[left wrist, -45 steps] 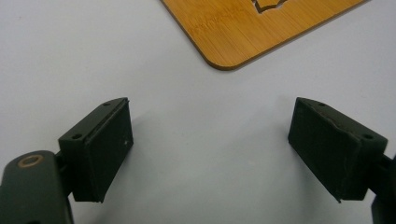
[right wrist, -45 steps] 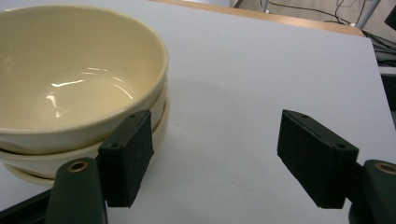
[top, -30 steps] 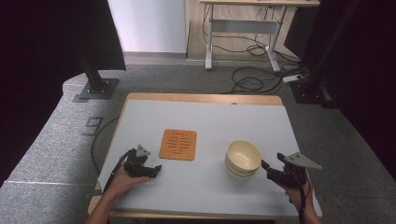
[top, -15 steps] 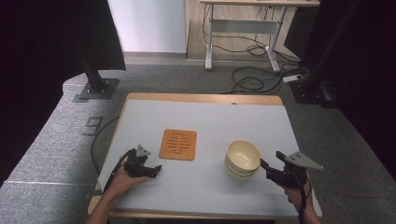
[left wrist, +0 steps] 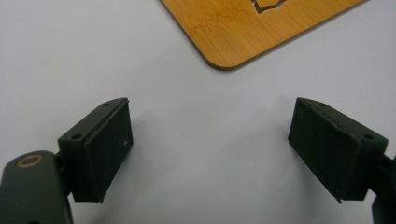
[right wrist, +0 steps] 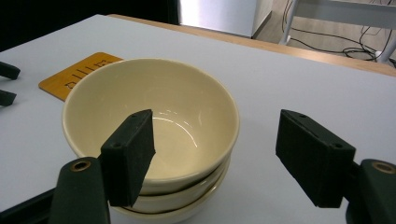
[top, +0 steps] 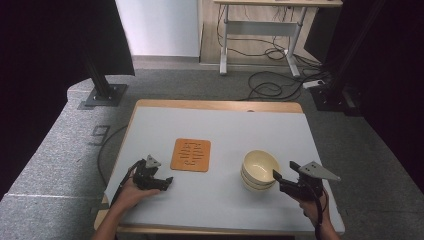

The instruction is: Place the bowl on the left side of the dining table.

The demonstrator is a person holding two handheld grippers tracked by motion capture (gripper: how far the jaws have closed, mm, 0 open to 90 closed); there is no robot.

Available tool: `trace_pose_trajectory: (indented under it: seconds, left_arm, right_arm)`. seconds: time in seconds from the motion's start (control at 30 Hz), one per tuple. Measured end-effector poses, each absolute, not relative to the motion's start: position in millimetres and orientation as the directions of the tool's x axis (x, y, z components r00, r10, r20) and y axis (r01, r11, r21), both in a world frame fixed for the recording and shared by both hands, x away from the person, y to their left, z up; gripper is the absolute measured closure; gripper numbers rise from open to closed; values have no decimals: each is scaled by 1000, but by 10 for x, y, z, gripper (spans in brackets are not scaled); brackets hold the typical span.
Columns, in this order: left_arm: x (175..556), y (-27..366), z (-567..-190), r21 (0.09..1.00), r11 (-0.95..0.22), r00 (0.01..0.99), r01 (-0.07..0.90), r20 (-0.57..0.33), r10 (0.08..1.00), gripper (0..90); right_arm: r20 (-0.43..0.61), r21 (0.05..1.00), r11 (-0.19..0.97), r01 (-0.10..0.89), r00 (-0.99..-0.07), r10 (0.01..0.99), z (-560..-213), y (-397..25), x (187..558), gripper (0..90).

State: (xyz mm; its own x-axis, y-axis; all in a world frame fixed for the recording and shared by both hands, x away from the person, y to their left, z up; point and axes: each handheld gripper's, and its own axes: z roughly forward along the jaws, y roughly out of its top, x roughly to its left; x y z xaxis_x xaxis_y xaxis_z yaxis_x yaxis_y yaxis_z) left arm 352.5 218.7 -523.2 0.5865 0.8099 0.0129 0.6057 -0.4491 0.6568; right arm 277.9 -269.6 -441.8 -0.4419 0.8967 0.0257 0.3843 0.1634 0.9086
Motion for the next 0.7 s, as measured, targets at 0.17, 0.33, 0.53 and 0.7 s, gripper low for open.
trace_pose_trajectory:
  seconds: [0.17,0.33,0.53,0.7]
  left_arm:
    - [3525,2187,-5232,657,-450,587,605,14,809,136]
    - [3525,2187,-5232,657,-450,587,605,14,809,136]
    - [3525,2187,-5232,657,-450,587,605,14,809,136]
    - [3525,2186,-5232,657,-449,587,605,13,810,136]
  right_arm:
    - [23,910,167,378,-451,892,-4400,-2650,2783,277]
    - [21,911,173,374,-461,887,-4388,-2604,2785,277]
    - [20,912,175,372,-466,885,-4384,-2584,2778,276]
    - [24,913,171,369,-468,883,-4375,-2572,2774,276]
